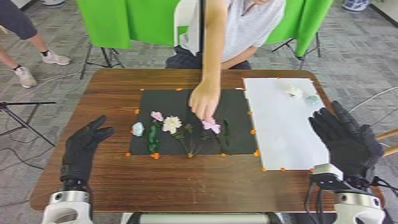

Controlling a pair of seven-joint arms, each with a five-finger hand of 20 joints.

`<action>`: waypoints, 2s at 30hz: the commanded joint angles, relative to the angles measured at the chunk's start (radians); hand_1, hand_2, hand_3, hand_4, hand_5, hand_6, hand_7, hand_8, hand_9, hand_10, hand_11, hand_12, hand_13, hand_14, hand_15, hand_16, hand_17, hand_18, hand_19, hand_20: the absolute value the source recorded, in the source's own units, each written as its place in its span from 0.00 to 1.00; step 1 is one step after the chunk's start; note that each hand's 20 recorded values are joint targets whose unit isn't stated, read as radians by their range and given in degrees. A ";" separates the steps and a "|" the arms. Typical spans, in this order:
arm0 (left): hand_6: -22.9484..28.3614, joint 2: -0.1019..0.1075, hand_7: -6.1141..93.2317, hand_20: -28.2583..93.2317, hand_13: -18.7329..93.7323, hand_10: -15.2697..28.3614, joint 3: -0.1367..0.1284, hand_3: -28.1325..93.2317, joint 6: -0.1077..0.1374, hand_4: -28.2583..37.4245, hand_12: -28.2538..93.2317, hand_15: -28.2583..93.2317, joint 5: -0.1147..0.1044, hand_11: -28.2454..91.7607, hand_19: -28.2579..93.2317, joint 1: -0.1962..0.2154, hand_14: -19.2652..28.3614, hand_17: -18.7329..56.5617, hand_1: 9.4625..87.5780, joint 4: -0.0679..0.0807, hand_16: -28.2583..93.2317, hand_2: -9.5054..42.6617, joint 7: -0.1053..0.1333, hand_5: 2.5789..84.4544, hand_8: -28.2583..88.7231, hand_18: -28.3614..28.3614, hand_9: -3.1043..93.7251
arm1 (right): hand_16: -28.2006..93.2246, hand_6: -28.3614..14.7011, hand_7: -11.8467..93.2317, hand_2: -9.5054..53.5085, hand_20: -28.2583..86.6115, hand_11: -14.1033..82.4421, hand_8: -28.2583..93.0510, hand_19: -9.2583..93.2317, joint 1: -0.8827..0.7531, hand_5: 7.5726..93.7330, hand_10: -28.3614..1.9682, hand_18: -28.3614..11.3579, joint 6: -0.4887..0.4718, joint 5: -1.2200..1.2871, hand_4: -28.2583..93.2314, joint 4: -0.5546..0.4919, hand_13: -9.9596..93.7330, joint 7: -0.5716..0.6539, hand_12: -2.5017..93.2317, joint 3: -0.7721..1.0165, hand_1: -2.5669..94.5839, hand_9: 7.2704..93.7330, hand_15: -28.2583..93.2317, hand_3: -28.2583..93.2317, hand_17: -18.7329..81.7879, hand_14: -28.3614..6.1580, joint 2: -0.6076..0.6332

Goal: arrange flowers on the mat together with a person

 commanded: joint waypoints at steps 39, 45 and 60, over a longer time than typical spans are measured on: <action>0.50 -0.004 0.18 0.36 0.51 0.69 -0.006 0.80 0.006 0.03 0.35 0.40 -0.002 0.41 0.33 0.015 0.77 0.33 0.15 -0.002 0.23 0.21 -0.007 0.56 0.19 0.71 0.56 | 0.33 0.65 0.22 0.05 0.50 0.21 0.16 0.15 0.112 0.45 0.44 0.35 0.157 -0.332 0.08 0.010 0.48 0.095 0.17 0.020 0.14 0.45 0.35 0.87 0.41 0.48 0.165; 0.50 -0.005 0.18 0.36 0.51 0.69 -0.002 0.80 0.006 0.03 0.35 0.40 -0.001 0.41 0.33 0.013 0.77 0.33 0.15 -0.001 0.23 0.21 -0.011 0.56 0.19 0.71 0.56 | 0.33 0.61 0.20 0.00 0.54 0.21 0.18 0.27 0.326 0.38 0.44 0.32 0.203 -0.877 0.10 0.114 0.56 0.330 0.20 -0.027 0.17 0.45 0.37 0.81 0.45 0.43 0.357; 0.50 -0.002 0.18 0.36 0.51 0.70 0.001 0.80 0.016 0.03 0.35 0.40 -0.003 0.41 0.33 0.012 0.77 0.33 0.15 -0.004 0.23 0.21 -0.011 0.56 0.19 0.70 0.56 | 0.44 0.70 0.27 0.00 0.61 0.38 0.16 0.67 0.740 0.48 0.41 0.20 0.200 -1.551 0.07 0.491 0.77 0.661 0.28 -0.397 0.32 0.62 0.53 0.80 0.50 0.46 0.580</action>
